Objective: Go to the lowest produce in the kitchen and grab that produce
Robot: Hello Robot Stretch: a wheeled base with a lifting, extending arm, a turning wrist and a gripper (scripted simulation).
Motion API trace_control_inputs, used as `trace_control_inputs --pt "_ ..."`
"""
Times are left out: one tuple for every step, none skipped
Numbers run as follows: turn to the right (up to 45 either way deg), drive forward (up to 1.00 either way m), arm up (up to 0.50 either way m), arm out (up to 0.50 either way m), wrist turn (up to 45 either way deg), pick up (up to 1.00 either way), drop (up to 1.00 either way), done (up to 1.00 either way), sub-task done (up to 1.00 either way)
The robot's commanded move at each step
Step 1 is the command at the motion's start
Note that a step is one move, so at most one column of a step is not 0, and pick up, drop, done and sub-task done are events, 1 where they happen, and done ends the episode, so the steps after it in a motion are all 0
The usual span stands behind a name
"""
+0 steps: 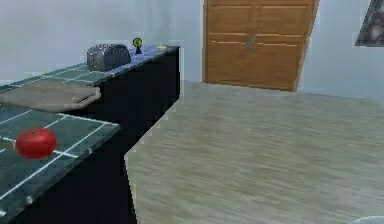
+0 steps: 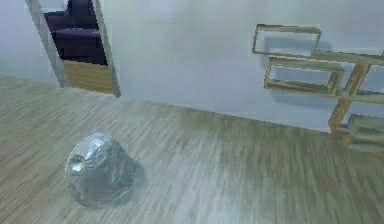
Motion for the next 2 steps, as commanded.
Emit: trace_control_inputs --pt "-45.0 0.00 0.00 0.00 0.0 0.00 0.00 0.00 0.00" --pt "-45.0 0.00 0.00 0.00 0.0 0.00 0.00 0.00 0.00"
